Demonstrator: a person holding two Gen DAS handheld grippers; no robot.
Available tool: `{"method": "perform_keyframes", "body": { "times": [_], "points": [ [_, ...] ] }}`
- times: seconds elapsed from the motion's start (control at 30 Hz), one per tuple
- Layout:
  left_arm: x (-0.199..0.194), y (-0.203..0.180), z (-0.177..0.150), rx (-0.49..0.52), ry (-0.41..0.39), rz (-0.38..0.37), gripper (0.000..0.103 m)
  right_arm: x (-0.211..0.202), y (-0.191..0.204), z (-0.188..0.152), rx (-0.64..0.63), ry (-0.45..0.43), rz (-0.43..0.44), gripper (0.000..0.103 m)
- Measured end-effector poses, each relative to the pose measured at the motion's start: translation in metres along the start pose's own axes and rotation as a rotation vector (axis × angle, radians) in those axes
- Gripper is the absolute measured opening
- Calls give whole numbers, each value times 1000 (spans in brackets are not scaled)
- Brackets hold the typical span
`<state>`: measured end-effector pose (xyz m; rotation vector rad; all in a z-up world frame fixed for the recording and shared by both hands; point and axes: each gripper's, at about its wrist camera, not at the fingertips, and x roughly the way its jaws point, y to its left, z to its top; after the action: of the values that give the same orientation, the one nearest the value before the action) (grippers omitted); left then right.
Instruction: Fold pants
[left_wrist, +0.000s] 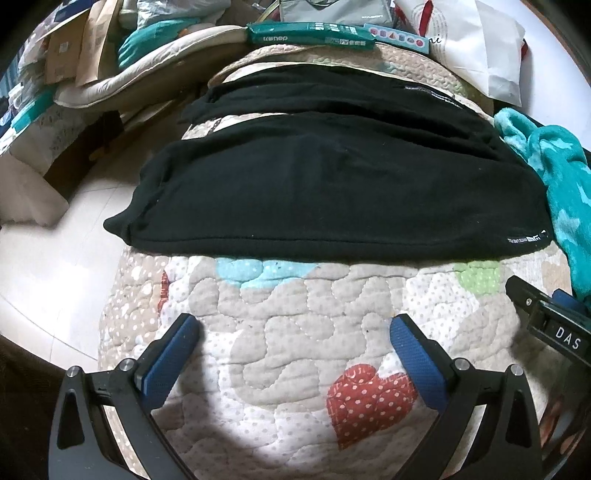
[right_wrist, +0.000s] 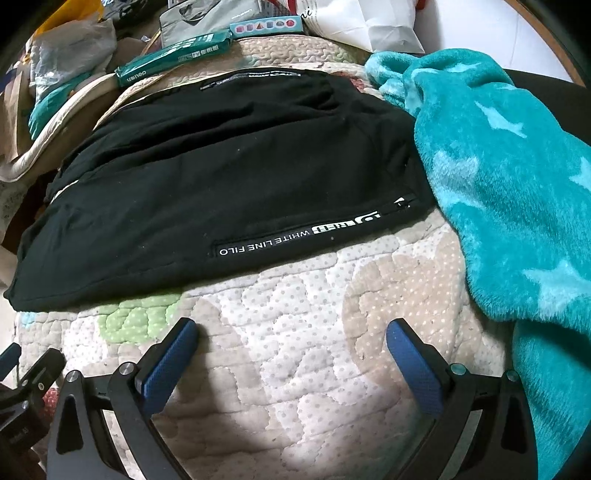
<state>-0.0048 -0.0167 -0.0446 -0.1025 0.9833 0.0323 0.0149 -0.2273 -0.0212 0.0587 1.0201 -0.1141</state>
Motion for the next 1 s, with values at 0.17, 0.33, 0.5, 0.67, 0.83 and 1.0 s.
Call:
{"method": "perform_keyframes", "body": {
  "times": [0.17, 0.33, 0.5, 0.67, 0.83, 1.0],
  "points": [
    [-3, 2, 1, 5, -2, -20, 103, -1, 5, 2, -10, 38, -8, 103],
    [-2, 1, 2, 9, 1, -17, 103, -2, 4, 3, -29, 41, -7, 103],
    [-3, -3, 3, 19, 12, 12, 103, -4, 6, 0, -43, 17, -13, 103],
    [-14, 0, 9, 16, 5, 62, 98, -3, 6, 3, -60, 44, -6, 103],
    [-56, 8, 33, -9, -137, 7, 96, -28, 4, 16, -82, -34, 12, 103],
    [-97, 6, 77, 56, -312, 21, 96, -75, -11, 43, -38, -209, 60, 103]
  ]
}}
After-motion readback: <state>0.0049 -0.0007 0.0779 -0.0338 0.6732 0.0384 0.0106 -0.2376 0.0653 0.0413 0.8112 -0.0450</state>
